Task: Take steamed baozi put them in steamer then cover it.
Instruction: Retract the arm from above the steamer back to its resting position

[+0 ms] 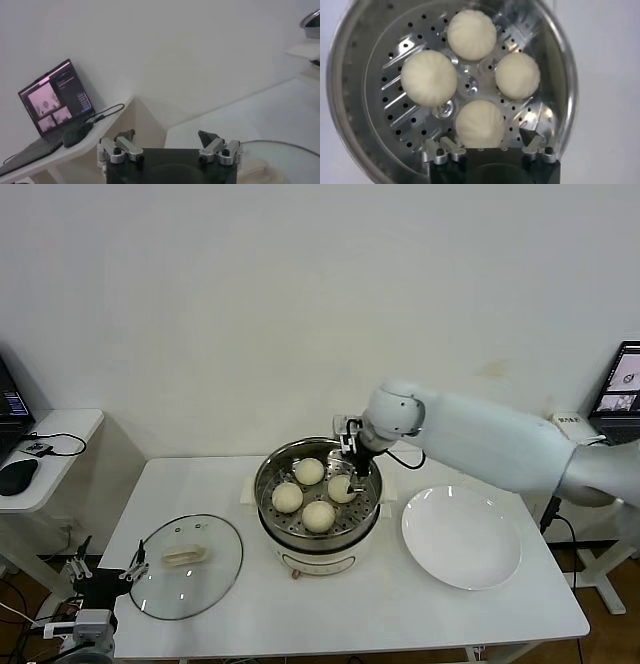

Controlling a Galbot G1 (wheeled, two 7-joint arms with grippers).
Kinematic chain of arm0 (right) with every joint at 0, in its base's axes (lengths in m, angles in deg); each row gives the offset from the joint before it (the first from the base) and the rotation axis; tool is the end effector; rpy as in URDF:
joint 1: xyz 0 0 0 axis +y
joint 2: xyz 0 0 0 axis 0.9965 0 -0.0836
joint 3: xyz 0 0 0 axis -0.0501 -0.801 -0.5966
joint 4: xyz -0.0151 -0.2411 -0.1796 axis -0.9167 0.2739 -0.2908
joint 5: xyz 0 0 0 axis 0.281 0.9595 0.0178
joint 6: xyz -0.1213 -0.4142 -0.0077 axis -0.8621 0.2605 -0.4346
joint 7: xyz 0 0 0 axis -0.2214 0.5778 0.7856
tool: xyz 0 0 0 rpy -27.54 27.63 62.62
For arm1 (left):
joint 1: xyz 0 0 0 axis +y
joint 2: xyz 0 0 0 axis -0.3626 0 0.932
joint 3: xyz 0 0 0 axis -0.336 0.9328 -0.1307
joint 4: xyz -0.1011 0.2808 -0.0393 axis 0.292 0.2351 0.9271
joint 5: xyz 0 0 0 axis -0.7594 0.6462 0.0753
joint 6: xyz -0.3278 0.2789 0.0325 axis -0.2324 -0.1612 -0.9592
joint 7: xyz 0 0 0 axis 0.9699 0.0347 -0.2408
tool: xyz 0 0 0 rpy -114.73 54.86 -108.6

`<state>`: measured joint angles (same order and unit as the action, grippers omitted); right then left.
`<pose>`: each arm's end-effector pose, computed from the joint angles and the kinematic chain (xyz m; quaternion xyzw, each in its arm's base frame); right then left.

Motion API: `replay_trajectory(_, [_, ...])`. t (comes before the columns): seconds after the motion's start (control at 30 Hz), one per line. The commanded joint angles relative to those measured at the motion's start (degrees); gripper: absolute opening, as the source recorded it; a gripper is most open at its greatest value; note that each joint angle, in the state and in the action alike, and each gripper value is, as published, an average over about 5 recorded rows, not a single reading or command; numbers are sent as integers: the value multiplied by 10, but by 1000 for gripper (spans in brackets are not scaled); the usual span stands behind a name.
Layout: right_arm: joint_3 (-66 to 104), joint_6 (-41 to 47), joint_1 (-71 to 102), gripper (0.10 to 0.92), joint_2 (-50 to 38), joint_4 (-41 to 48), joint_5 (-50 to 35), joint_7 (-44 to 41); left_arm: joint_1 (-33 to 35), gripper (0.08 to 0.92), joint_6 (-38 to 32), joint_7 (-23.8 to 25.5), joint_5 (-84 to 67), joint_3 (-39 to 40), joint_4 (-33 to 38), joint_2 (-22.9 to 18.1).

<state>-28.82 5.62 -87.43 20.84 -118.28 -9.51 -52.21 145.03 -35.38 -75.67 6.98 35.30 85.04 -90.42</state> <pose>0.5348 0.1614 -0.0811 0.4961 -0.6181 0.5284 0.3045 0.2739 0.1240 -0.2615 0.1151 -0.9587 -0.2329 0.1159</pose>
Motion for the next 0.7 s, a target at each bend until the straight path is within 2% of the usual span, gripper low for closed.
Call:
replay_trajectory(0.03, [71,-11,46,822,-125,-142,-84,237,-1,823,-1,6,-14,1,-1,0])
replay_trajectory(0.13, [161,-69,161,823,-182,-187,-89,358,-1,823,-6,6,-15,2,-2,-3])
replay_trajectory(0.33, [421,-206,474,823,-213,-235,-26,467,2,823,-18,5,-11,4,-6,-10])
replay_trajectory(0.5, [659,-317,716,823,-137,-245,56,477,4,823,-28,3,-5,4,-9,-16])
replay_trajectory(0.7, [869,-432,902,823,21,-248,134,441,-1,823,-45,3,25,16,-26,-21])
